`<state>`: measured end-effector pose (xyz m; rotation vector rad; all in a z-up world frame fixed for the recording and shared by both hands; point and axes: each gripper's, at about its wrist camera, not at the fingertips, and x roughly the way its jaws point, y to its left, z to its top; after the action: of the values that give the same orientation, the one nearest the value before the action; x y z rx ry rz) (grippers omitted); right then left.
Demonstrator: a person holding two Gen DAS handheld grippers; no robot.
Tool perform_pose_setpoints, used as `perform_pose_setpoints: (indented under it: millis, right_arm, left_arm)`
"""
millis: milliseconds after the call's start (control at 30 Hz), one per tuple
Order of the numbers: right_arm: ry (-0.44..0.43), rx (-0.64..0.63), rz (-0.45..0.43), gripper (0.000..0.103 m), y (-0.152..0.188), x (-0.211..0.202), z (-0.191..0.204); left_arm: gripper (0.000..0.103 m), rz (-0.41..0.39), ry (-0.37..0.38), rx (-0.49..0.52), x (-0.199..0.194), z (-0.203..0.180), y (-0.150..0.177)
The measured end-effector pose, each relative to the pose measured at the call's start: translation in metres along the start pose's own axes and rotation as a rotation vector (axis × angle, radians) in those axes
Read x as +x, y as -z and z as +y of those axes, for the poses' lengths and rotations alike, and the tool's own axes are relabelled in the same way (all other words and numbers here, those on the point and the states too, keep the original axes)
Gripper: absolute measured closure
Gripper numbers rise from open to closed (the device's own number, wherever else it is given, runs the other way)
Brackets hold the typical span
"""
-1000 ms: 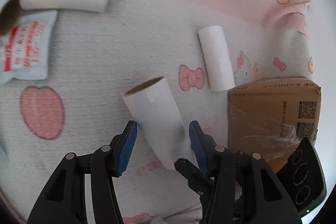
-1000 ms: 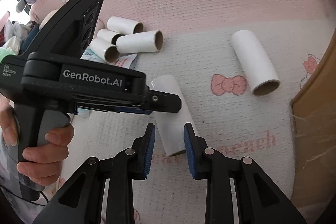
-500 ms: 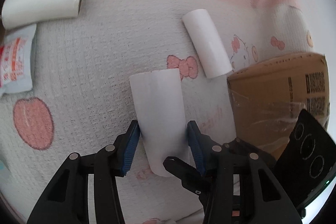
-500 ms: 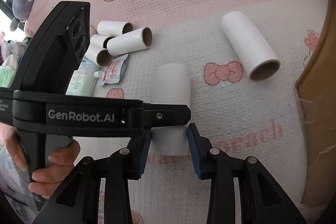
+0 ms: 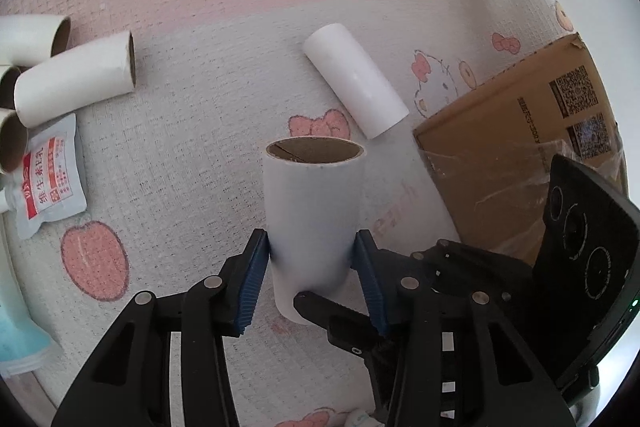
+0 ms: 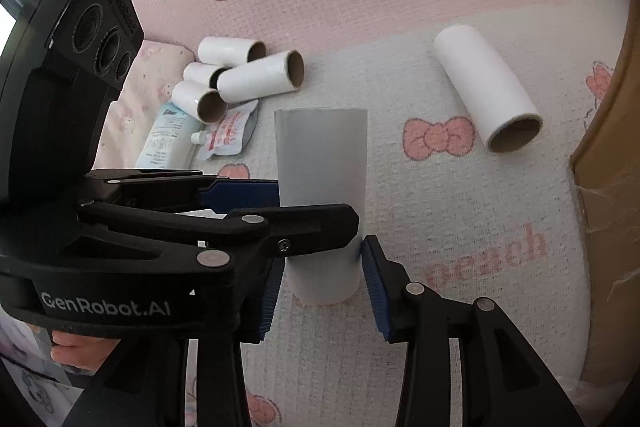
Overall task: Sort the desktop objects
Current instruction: 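Carry the held white tube with the left gripper into the cardboard box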
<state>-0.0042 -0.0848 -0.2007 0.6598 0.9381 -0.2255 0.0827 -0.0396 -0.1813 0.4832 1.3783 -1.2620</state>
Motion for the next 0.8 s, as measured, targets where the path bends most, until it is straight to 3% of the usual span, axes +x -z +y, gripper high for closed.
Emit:
perform_pose_setpoints:
  millis: [433,800]
  right_arm:
    - [-0.023,0.077,-0.027,0.062,0.005,0.009,-0.015]
    - [-0.001,0.051,-0.131,0.062,-0.009,-0.037,-0.002]
  left_arm:
    - [0.055,0.0,0.005,0.076,0.006,-0.019,0.002]
    - [0.055,-0.079,0.111,0.075,-0.035,-0.039,-0.014]
